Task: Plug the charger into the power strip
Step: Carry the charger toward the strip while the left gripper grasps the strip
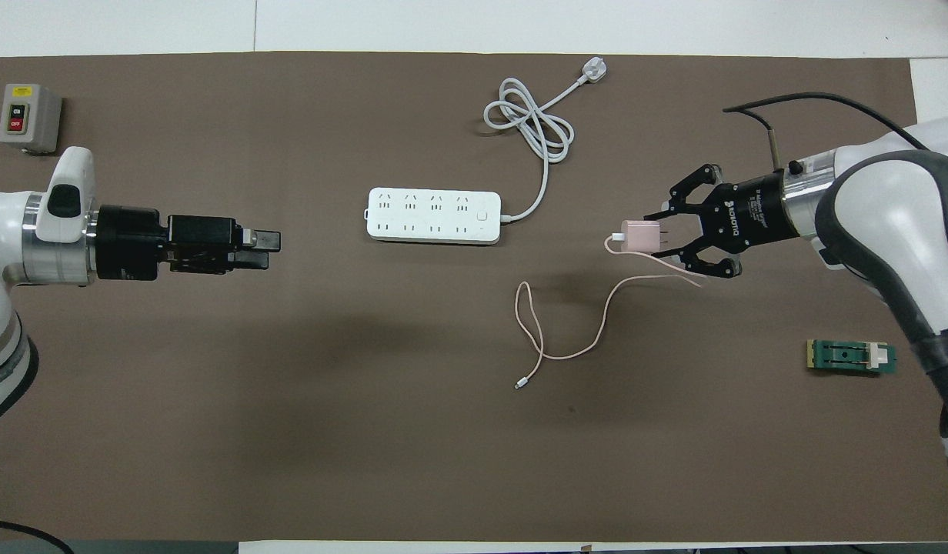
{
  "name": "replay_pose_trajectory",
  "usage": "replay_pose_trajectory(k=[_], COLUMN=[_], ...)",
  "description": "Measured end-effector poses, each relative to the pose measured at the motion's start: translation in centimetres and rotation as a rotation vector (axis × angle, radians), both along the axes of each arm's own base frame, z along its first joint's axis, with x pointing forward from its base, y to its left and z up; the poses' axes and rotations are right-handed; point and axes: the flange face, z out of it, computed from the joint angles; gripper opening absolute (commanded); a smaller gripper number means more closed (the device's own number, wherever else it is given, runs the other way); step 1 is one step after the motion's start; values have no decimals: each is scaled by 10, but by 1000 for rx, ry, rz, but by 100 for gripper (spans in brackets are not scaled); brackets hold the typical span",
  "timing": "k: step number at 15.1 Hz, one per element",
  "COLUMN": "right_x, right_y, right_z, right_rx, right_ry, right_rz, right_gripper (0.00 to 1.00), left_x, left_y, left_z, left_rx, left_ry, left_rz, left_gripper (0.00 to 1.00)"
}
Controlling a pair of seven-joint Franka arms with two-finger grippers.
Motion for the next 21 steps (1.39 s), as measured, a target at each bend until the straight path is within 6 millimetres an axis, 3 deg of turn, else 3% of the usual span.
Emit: replay_pose_trajectory(k=[7,12,14,18,21], right_x=[-3,-17,-25,-20,-4], right_y=[101,179,205,219,223], right_z=[39,60,64,70,69], right_rx=[-7,-8,-12,-22,-20], right_ry=[16,-12,-24,-44,-16], right_rz=[24,42,51,57,2], right_gripper=[0,0,0,0,0], left_x=[5,17,20,16,16], left_y=[-65,-90,-105,-138,-139], left_z=[-21,-80,-83,-73,-73], left_rx=[-252,-347,-368,-417,-418], left_ry=[5,-28,-28,-29,-29], left_rz=[2,2,3,11,13], left_gripper=[100,100,100,100,100])
